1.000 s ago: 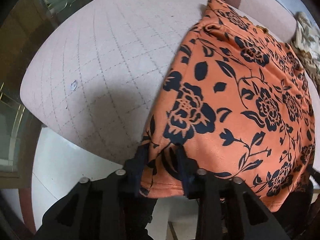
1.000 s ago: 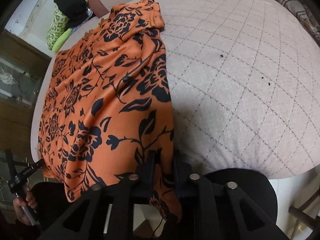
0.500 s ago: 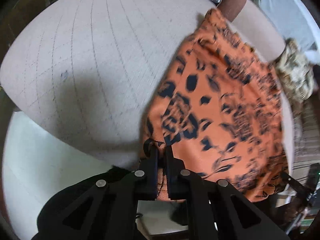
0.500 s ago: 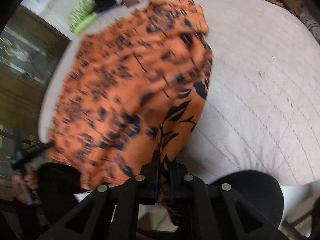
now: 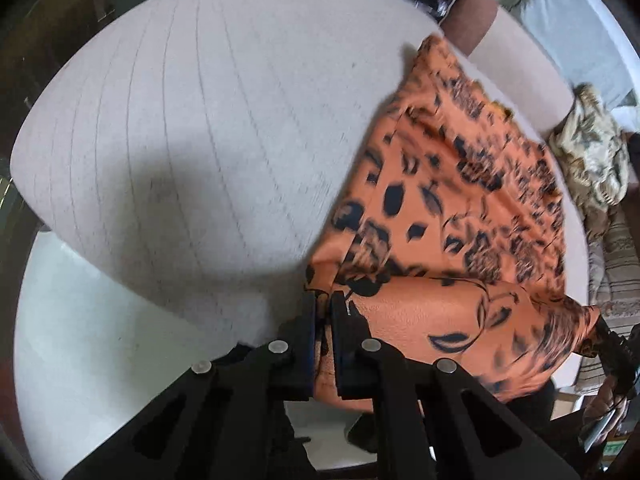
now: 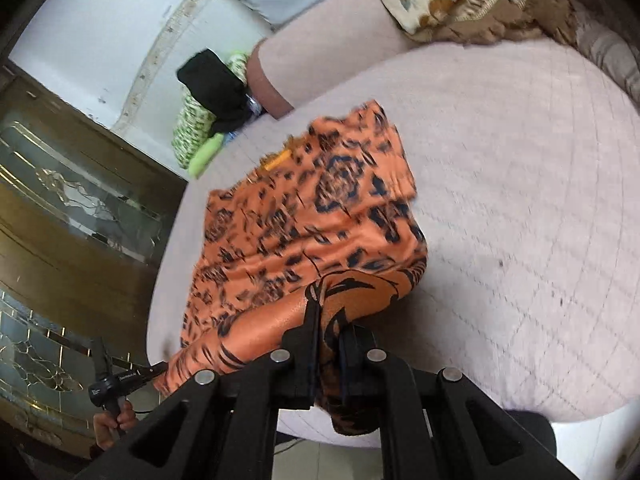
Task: Fold small clothes
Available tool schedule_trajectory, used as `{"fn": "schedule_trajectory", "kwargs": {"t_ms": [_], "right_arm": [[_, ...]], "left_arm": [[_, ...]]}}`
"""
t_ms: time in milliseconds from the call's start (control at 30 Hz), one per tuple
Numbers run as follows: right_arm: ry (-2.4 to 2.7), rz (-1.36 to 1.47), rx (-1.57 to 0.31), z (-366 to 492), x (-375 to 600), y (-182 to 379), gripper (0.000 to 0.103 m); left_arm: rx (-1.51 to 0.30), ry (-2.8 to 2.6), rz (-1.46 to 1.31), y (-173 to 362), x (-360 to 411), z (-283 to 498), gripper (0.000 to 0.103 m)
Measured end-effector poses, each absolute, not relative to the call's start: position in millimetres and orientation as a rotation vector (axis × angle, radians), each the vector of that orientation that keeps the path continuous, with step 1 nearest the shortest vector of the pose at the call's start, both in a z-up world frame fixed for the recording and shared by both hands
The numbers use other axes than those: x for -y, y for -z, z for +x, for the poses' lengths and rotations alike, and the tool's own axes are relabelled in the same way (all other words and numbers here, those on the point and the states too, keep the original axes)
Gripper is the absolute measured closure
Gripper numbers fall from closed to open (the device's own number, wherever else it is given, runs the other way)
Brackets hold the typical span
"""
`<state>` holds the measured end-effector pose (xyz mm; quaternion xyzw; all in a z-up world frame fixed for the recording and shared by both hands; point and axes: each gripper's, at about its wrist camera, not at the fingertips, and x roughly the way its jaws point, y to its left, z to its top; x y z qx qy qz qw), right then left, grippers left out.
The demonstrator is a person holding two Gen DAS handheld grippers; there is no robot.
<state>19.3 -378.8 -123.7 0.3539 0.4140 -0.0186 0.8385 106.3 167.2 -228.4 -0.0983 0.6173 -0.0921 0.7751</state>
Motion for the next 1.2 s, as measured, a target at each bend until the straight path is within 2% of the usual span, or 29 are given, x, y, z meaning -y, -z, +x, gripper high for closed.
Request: {"fn": "schedule_trajectory", "kwargs": {"t_ms": [67, 100, 133, 300, 367, 400, 433, 467, 633, 833, 1033, 1200], "right_arm": [[0.043, 0.757, -0.899, 14, 379, 136, 0.095], [0.048, 0.755, -0.912, 11, 378, 141, 0.095], [0.051, 0.756, -0.923, 11, 378, 145, 0.095], [0.054, 0.766, -0.940, 6, 380, 158, 0.095], [0.058, 0.761, -0.950, 6, 378, 161, 0.095], [0.058, 0.757, -0.954, 6, 377, 161, 0.095], [0.057, 0.753, -0.957, 7, 375, 161, 0.095], [0.056, 0.745, -0.958, 7, 374, 160, 0.095], [0.045, 0.725, -0.931, 11, 376, 145, 0.095], [0.037, 0.697, -0.860, 48, 391, 106, 0.095], [0.111, 0.709, -0.754, 140, 432, 88, 0.095], [0.209, 0.889, -0.633, 227, 495, 124, 0.091]], "left_arm": [[-1.361, 0.169, -0.193, 234, -163, 106, 0.068], [-1.384, 0.140, -0.183, 239, -163, 105, 0.041], [-1.392, 0.125, -0.183, 241, -162, 103, 0.031], [-1.350, 0.149, -0.118, 250, -140, 94, 0.031], [-1.335, 0.173, -0.065, 257, -129, 90, 0.059], [-1.341, 0.173, -0.066, 261, -127, 88, 0.065], [-1.323, 0.178, -0.079, 257, -128, 86, 0.082], [-1.320, 0.196, -0.082, 254, -129, 86, 0.093], [-1.297, 0.282, -0.173, 223, -136, 98, 0.096], [-1.168, 0.402, -0.262, 159, -134, 148, 0.096], [-1.095, 0.396, -0.170, 126, -90, 270, 0.096], [-1.094, 0.362, -0.136, 155, -32, 391, 0.091]]}}
